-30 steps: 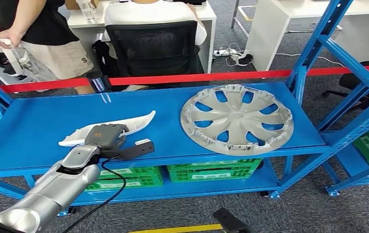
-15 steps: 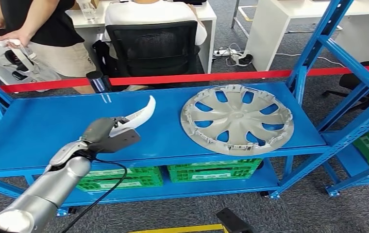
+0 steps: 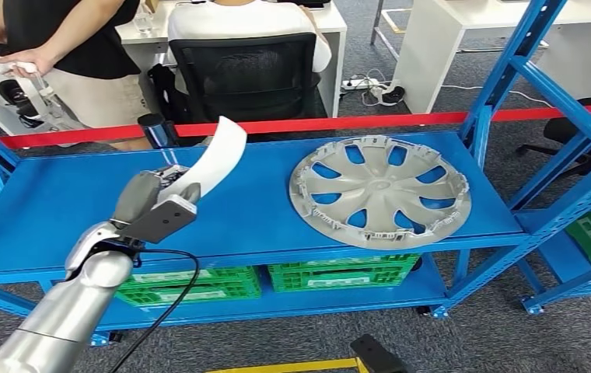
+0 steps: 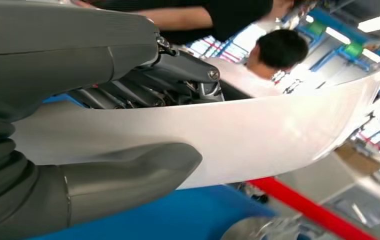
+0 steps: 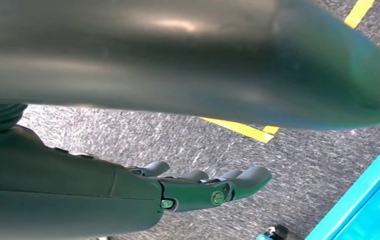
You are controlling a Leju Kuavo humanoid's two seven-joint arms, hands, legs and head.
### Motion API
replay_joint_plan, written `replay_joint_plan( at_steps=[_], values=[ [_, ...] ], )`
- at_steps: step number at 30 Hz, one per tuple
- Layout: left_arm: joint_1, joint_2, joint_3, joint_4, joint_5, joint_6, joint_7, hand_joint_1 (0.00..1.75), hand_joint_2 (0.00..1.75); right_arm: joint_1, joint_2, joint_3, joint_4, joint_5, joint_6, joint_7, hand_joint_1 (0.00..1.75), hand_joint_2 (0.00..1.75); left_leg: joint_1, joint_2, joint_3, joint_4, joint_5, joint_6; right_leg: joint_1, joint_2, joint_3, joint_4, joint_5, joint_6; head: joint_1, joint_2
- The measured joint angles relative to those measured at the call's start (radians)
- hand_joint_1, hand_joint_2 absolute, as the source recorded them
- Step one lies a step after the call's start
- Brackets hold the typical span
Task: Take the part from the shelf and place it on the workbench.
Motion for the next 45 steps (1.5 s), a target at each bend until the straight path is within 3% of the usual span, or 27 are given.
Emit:
replay_joint_plan(
  at_steps=[6, 24, 40, 45],
  values=[
    [0.032, 0.000, 0.018, -0.070, 0.042, -0.002, -0.007, 1.75, 1.75, 0.006, -0.001, -0.009, -0.006, 0.013, 0.001, -0.001, 0.00, 0.00, 0.000, 0.000, 0.000, 0.000, 0.000, 0.000, 0.000, 0.000, 0.000, 0.000, 0.000, 0.000, 0.000, 0.000],
    [0.113, 0.001, 0.061, -0.276, 0.210, -0.134, -0.005, 1.75, 1.75, 0.007, -0.005, -0.014, -0.006, 0.040, 0.019, -0.020, 0.00, 0.00, 0.000, 0.000, 0.000, 0.000, 0.000, 0.001, 0.000, 0.000, 0.000, 0.000, 0.000, 0.000, 0.000, 0.000],
    [0.305, 0.029, 0.061, -0.582, 0.291, -0.210, -0.033, 1.75, 1.75, 0.028, -0.005, -0.025, -0.015, 0.020, -0.006, -0.095, 0.00, 0.00, 0.000, 0.001, -0.001, 0.000, -0.003, 0.003, 0.000, 0.000, 0.000, -0.001, -0.002, 0.001, 0.000, 0.000],
    [0.381, 0.044, 0.061, -0.668, 0.321, -0.281, -0.043, 1.75, 1.75, 0.032, -0.003, -0.037, -0.024, 0.009, -0.017, -0.096, 0.00, 0.00, 0.000, 0.001, -0.001, 0.000, -0.003, 0.003, 0.000, 0.000, 0.000, -0.001, -0.003, 0.002, 0.000, 0.000]
  ],
)
